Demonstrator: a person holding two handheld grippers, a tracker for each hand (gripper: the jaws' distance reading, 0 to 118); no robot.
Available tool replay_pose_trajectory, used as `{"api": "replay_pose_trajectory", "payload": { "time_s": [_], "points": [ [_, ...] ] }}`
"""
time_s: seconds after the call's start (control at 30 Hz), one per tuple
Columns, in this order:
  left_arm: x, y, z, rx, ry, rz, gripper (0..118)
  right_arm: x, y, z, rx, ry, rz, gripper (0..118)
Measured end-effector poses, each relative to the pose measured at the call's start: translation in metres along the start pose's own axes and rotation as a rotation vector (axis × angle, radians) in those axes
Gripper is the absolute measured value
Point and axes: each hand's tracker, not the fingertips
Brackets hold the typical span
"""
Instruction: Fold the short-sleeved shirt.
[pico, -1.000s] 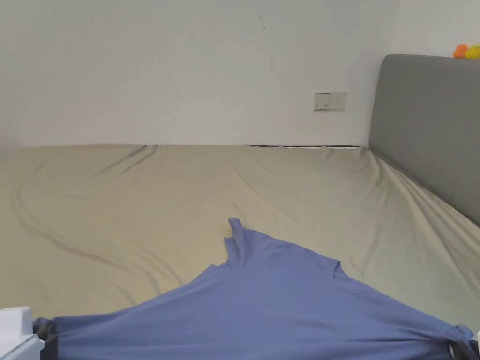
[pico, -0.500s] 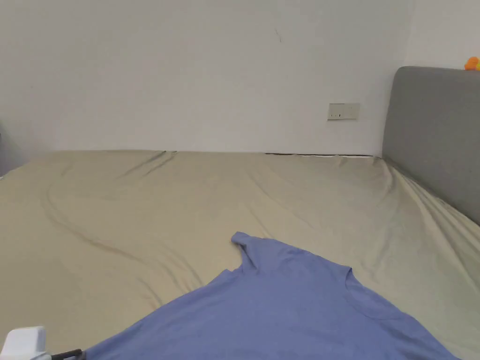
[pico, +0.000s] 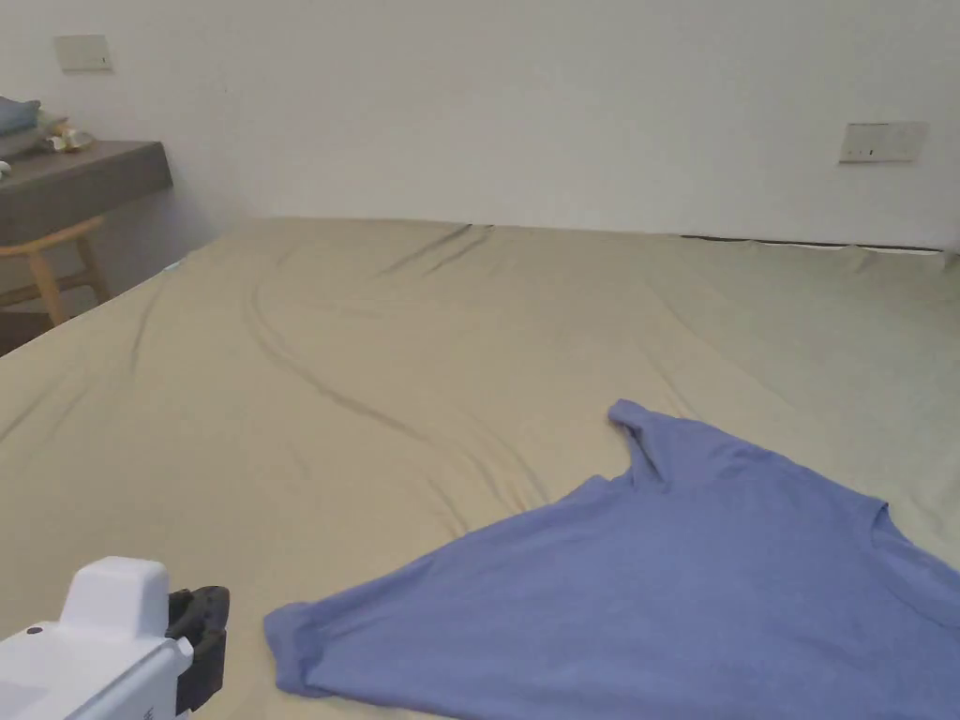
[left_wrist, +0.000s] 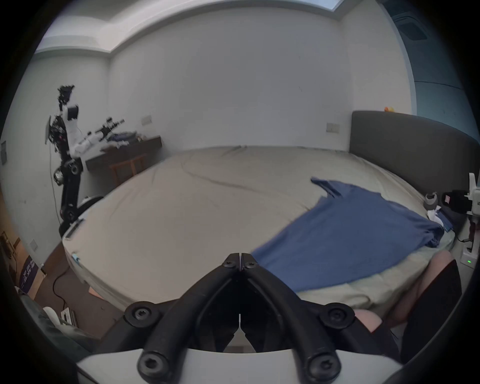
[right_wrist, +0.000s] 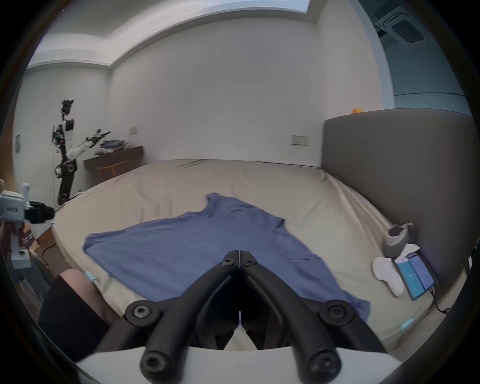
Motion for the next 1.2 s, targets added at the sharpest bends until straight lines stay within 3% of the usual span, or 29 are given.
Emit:
{"api": "replay_pose_trajectory", "payload": {
  "time_s": [0.07, 0.17, 0.3, 0.37, 0.43, 0.5, 0.53, 0.57, 0.6, 0.67, 0.73, 0.8, 0.87, 0.93, 1.0, 1.03, 1.07, 1.1, 1.13, 1.17, 1.2],
  "points": [
    [-0.005, -0.005, -0.022, -0.04, -0.003, 0.018, 0, -0.017, 0.002, -0.007, 0.016, 0.045, 0.066, 0],
    [-0.015, -0.003, -0.071, -0.154, -0.035, 0.101, 0, -0.03, 0.003, -0.022, -0.008, 0.083, 0.076, 0],
    [-0.019, 0.002, -0.131, -0.154, -0.015, 0.155, 79, -0.039, 0.003, -0.037, -0.041, 0.09, 0.094, 0],
    [-0.019, 0.0, -0.161, -0.244, -0.012, 0.162, 86, -0.035, 0.002, -0.043, -0.067, 0.103, 0.072, 0],
    [-0.018, -0.008, -0.186, -0.301, 0.012, 0.171, 84, -0.033, -0.001, -0.046, -0.075, 0.102, 0.066, 0],
    [-0.016, -0.018, -0.202, -0.376, 0.022, 0.166, 56, -0.03, -0.005, -0.051, -0.091, 0.095, 0.075, 0],
    [-0.012, -0.024, -0.206, -0.401, -0.012, 0.188, 52, -0.029, -0.008, -0.054, -0.101, 0.089, 0.086, 0],
    [-0.01, -0.022, -0.194, -0.297, 0.069, 0.12, 36, -0.027, -0.009, -0.056, -0.112, 0.083, 0.095, 0],
    [-0.003, -0.021, -0.191, -0.318, 0.032, 0.076, 1, -0.025, -0.011, -0.059, -0.12, 0.081, 0.096, 0],
    [0.004, -0.023, -0.182, -0.343, -0.087, 0.102, 1, -0.019, -0.013, -0.068, -0.146, 0.086, 0.087, 0],
    [0.016, -0.022, -0.173, -0.333, -0.077, 0.02, 1, -0.013, -0.012, -0.08, -0.168, 0.084, 0.077, 0],
    [0.014, -0.017, -0.16, -0.284, -0.073, 0.034, 1, -0.005, -0.007, -0.096, -0.193, 0.086, 0.069, 0],
    [0.006, -0.006, -0.148, -0.225, -0.085, 0.137, 1, 0.003, 0.012, -0.121, -0.212, 0.089, 0.096, 0],
    [0.001, 0.001, -0.138, -0.169, -0.062, 0.141, 1, 0.022, 0.032, -0.155, -0.21, 0.094, 0.111, 3],
    [-0.001, 0.01, -0.132, -0.156, -0.069, 0.175, 1, 0.034, 0.055, -0.201, -0.175, 0.097, 0.182, 6],
    [-0.003, 0.012, -0.131, -0.175, -0.09, 0.197, 1, 0.041, 0.064, -0.229, -0.189, 0.089, 0.185, 15],
    [-0.003, 0.013, -0.132, -0.183, -0.086, 0.201, 1, 0.047, 0.074, -0.26, -0.191, 0.082, 0.194, 41],
    [-0.002, 0.012, -0.133, -0.184, -0.083, 0.201, 1, 0.052, 0.08, -0.289, -0.229, 0.076, 0.184, 82],
    [0.003, 0.014, -0.134, -0.188, -0.081, 0.192, 1, 0.056, 0.087, -0.324, -0.268, 0.06, 0.2, 102],
    [0.008, 0.013, -0.135, -0.192, -0.071, 0.167, 1, 0.058, 0.091, -0.354, -0.259, 0.063, 0.231, 109],
    [0.01, 0.012, -0.136, -0.191, -0.062, 0.151, 1, 0.059, 0.094, -0.381, -0.27, 0.061, 0.255, 108]
  ]
}}
